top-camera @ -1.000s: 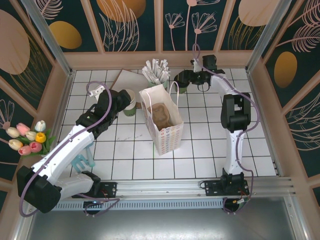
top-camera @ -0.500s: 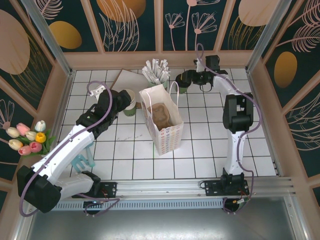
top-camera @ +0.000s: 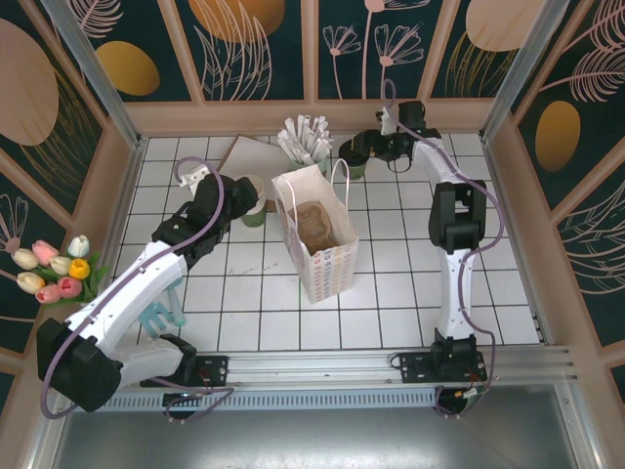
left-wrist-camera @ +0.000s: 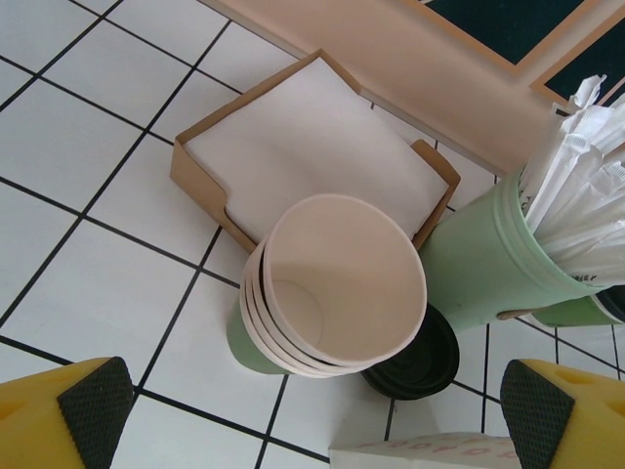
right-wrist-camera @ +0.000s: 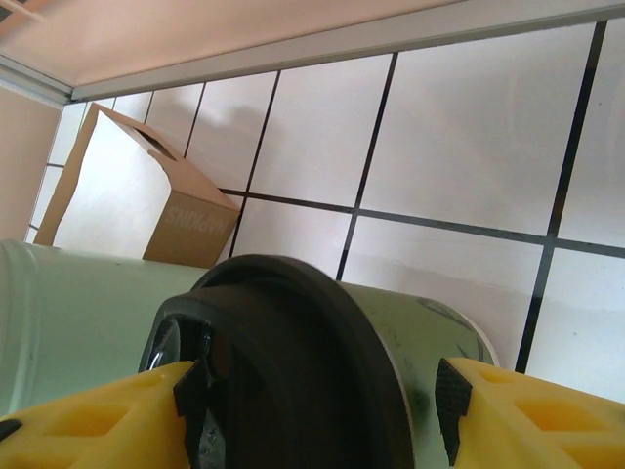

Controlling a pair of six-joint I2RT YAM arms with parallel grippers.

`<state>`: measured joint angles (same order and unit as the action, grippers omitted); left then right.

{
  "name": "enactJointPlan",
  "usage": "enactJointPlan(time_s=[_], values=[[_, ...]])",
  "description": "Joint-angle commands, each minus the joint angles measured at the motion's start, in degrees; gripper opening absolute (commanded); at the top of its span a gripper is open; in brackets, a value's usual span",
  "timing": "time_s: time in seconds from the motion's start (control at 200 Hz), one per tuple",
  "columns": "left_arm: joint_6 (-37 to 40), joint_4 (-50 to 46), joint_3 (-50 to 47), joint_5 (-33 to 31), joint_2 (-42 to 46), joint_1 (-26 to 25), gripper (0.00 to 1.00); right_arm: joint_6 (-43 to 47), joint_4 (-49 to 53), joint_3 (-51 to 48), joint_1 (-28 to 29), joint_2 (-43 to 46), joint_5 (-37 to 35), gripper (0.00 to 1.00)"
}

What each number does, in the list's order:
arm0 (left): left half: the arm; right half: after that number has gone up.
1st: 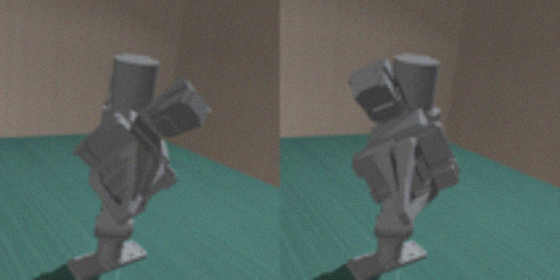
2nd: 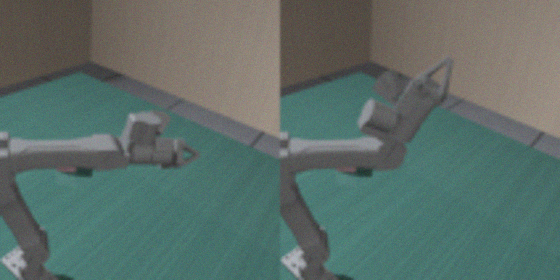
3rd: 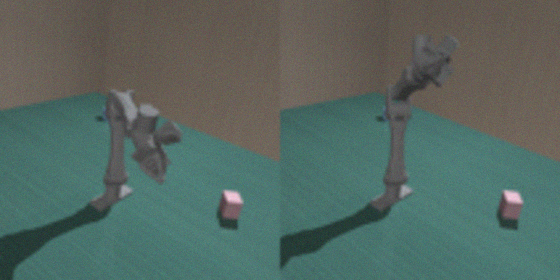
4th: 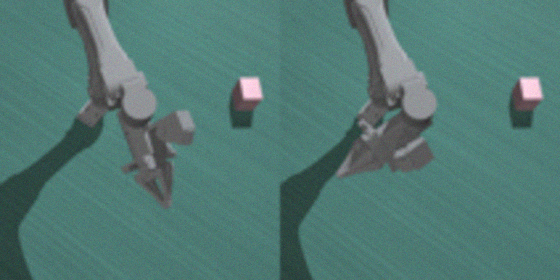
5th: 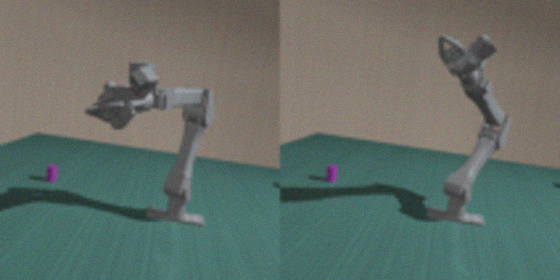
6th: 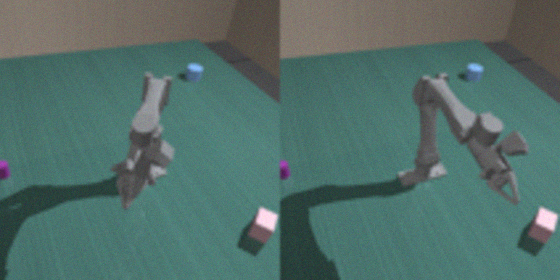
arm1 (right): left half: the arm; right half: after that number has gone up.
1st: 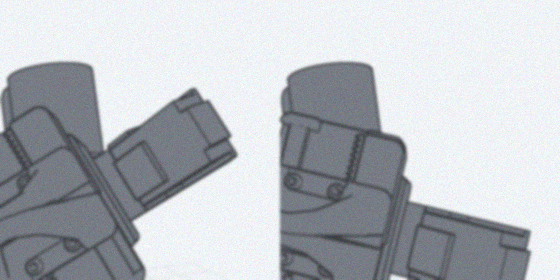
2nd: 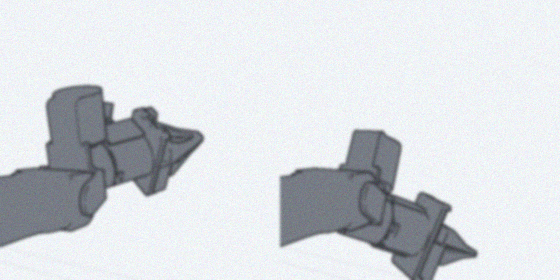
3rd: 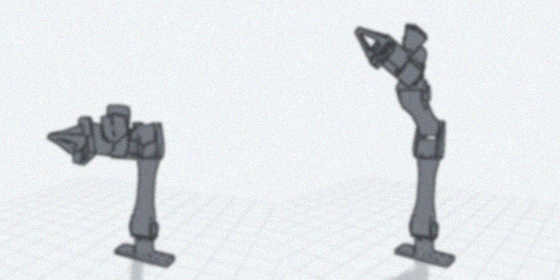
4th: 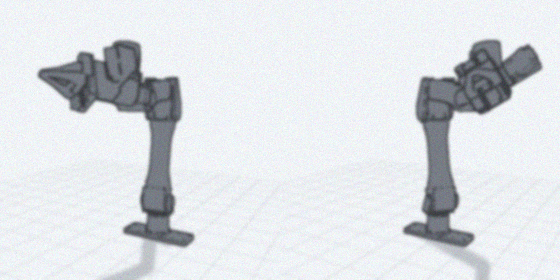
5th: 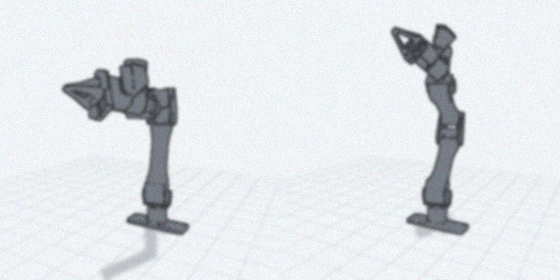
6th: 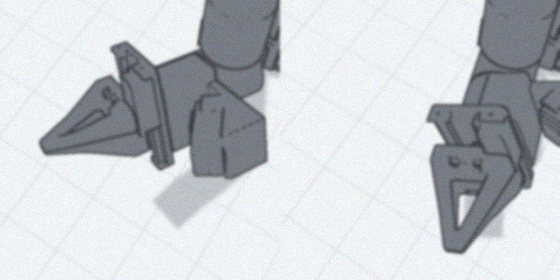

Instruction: Pack the takeout coffee

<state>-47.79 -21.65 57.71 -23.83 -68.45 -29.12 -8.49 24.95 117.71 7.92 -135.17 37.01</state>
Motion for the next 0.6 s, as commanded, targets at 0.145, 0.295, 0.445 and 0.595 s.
enactJointPlan(time_s=[0.145, 0.295, 0.445, 0.595], values=[[1.87, 0.4, 2.32, -0.31, -1.13, 0.39, 0.99, -1.37, 1.43, 0.86, 0.14, -0.99, 0.86, 0.57], [1.78, 0.73, 2.4, 0.24, -1.21, 0.39, 0.99, -2.0, 1.62, 0.13, -0.05, 0.9, 0.7, 0.5], [1.82, 0.86, 2.74, 0.77, -0.99, 0.43, 0.98, -3.3, 1.96, -3.2, -0.53, 3.84, 0.03, 0.49], [1.93, 0.99, 2.85, 1.17, 0.1, 0.41, 0.99, -5.0, -0.26, -10.88, -0.58, 8.37, -0.1, 0.48]])
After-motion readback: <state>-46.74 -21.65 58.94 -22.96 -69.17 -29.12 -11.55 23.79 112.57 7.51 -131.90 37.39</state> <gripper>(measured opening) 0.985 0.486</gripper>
